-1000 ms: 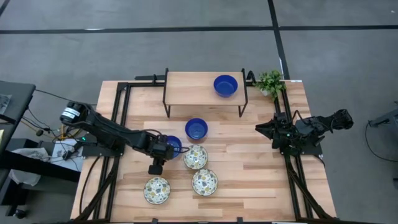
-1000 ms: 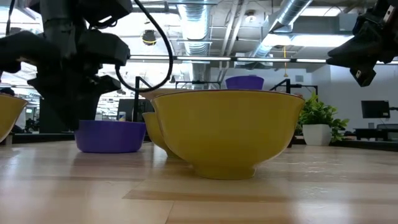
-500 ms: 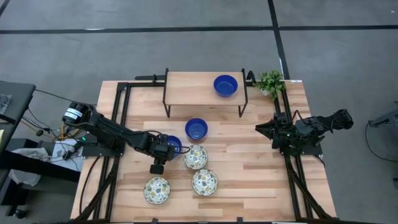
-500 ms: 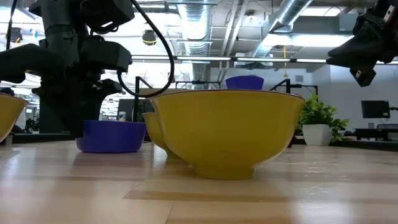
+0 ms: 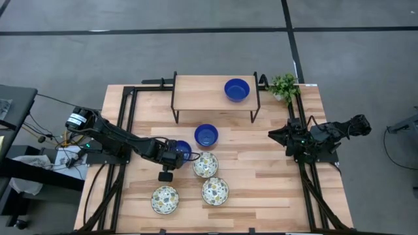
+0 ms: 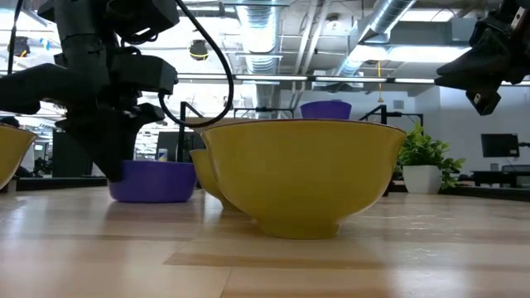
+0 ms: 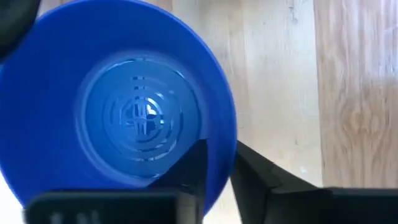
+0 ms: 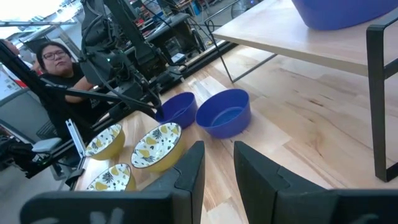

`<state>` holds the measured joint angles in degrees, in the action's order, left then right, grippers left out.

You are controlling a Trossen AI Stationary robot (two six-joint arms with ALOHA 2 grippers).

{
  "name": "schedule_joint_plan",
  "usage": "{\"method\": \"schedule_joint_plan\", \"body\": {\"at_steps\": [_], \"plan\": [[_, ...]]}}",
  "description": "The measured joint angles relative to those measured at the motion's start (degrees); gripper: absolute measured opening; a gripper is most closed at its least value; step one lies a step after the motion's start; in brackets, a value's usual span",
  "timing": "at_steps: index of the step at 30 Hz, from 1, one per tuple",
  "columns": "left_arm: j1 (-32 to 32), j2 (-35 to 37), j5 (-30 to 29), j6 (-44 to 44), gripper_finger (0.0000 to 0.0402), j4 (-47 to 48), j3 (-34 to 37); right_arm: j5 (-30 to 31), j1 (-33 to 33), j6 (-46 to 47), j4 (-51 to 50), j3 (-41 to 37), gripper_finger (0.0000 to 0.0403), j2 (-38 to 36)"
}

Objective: Pick & Place Mini bowls
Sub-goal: Stack the left blue bowl on the blue bowl on the shelf

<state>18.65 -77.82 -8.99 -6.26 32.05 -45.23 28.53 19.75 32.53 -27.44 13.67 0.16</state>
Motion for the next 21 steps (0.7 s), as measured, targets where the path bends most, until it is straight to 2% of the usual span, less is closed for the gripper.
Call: {"method": "schedule_joint_plan", "body": {"at_steps": [4, 15, 21], "plan": [[0.00, 0.04, -0.21, 0.03, 0.0013, 0.00, 0.00, 0.02, 0.00, 0.01, 0.00, 0.00, 0.0075, 0.00], [0.00, 1.31, -0.03, -0.20, 0.0008, 0.11, -0.03, 0.03, 0.00, 0.04, 0.52, 0.00, 0.0075, 0.00], [0.02, 4.87, 0.42, -0.24, 0.0007, 5.70, -3.81, 0.02, 0.02, 0.57, 0.52, 0.00, 0.0075, 0.00]]}}
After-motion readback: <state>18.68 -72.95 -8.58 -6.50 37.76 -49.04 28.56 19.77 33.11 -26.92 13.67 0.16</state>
